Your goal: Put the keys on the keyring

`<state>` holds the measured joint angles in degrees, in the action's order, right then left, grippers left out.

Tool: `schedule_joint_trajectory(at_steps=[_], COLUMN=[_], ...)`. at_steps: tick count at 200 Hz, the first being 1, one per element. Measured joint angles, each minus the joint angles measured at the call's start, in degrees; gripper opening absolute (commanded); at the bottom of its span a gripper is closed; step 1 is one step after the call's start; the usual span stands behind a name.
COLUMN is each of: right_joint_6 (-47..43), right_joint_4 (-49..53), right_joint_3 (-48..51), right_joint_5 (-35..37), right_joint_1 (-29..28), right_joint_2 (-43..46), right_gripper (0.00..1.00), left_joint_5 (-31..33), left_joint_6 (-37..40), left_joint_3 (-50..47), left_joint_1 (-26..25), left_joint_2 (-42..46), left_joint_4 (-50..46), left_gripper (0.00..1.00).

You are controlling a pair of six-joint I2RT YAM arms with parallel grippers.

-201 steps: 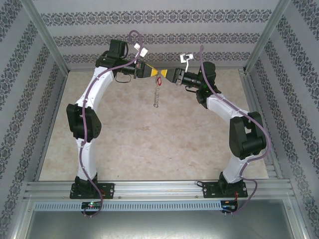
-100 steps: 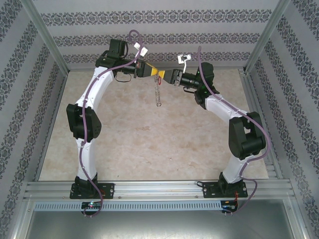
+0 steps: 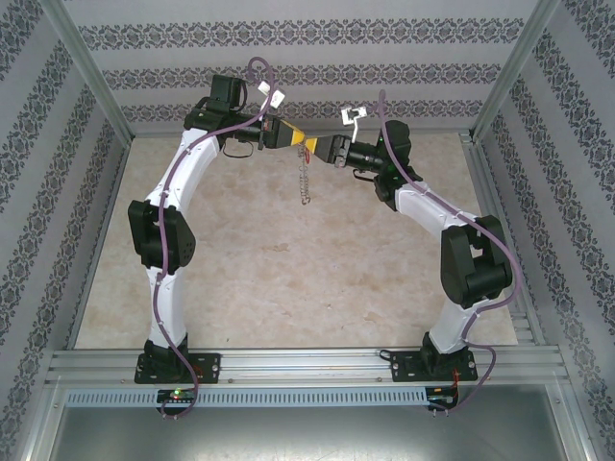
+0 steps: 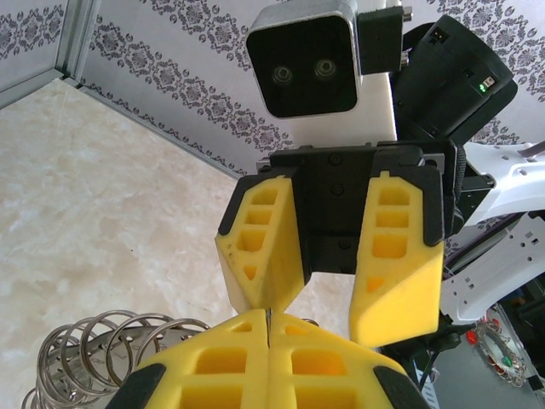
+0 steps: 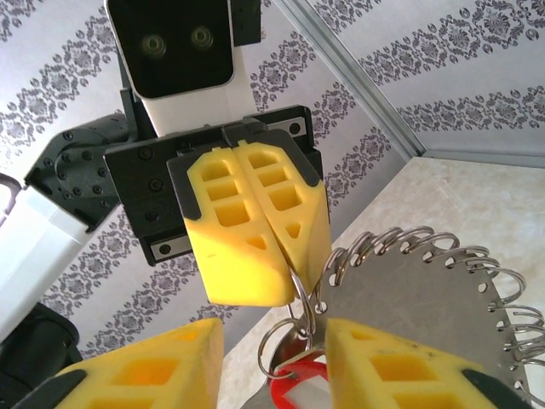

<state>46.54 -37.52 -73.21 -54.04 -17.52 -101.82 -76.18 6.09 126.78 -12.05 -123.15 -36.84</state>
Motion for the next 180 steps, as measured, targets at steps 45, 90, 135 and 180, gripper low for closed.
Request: schedule_joint_trajectory(at_steps=[45, 90, 135, 180], right_joint_6=[-0.76, -1.18, -1.40, -1.38], right_joint_4=[0.92, 0.85, 0.92, 1.62], right_joint_3=[1.60, 2.89, 2.99, 2.19], right_joint_5=[0.79, 1.29, 1.62, 1.75], right_joint_1=[-0.28, -0.37, -0.96, -2.38], right_joint_2=[0.00, 0.39, 0.55, 0.20], right_gripper=[0.09, 0.00, 0.00, 0.00], left_joint_5=[0.59, 1.64, 1.62, 1.33], left_joint_6=[-0.13, -0.52, -1.40, -2.36], left_joint_3=[0.00, -0.02, -0.68, -1.81], left_joint_1=[0.00, -0.26, -0.26, -0.26], left_joint_2=[0.00, 0.00, 0.09, 0.44], left_joint_4=[0.02, 0.02, 1.51, 2.91], left_gripper=[0.00, 0.00, 0.00, 0.00])
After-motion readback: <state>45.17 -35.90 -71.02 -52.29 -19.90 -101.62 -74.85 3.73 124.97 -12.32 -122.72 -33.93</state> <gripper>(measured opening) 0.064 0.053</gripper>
